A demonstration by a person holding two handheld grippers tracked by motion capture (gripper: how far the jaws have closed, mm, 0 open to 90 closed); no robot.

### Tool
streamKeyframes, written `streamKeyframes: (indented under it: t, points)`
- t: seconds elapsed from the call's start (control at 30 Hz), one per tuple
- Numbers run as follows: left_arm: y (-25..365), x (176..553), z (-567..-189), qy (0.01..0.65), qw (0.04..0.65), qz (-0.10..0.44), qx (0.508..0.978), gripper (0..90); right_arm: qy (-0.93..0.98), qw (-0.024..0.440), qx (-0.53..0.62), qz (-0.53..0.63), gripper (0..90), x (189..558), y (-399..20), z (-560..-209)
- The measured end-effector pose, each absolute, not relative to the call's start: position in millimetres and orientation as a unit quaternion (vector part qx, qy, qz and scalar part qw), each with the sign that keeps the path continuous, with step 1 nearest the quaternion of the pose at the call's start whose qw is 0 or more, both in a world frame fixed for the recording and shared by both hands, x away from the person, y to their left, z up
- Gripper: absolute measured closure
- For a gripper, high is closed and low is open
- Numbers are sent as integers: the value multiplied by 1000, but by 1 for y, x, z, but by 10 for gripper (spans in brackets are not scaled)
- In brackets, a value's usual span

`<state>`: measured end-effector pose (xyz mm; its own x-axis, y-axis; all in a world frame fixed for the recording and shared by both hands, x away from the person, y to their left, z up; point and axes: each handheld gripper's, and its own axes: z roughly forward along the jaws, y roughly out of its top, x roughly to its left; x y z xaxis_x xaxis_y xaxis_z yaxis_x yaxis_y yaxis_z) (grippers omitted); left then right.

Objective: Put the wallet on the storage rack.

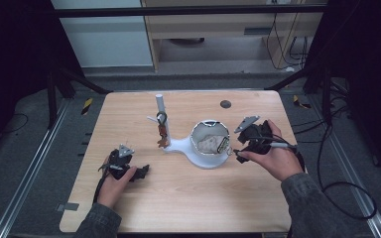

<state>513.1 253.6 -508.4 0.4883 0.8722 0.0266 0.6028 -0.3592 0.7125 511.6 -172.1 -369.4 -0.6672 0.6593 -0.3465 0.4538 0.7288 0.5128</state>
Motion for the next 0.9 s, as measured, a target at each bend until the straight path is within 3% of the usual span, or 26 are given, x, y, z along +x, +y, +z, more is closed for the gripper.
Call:
streamKeyframes:
  t: [0.5, 0.9]
  points:
    - [253, 513, -508, 462, 327, 206, 798, 0, 879, 250, 349, 207, 70, 510, -198, -397]
    - [253, 513, -508, 462, 327, 206, 798, 0, 859, 222, 403, 224, 71, 512, -225, -438]
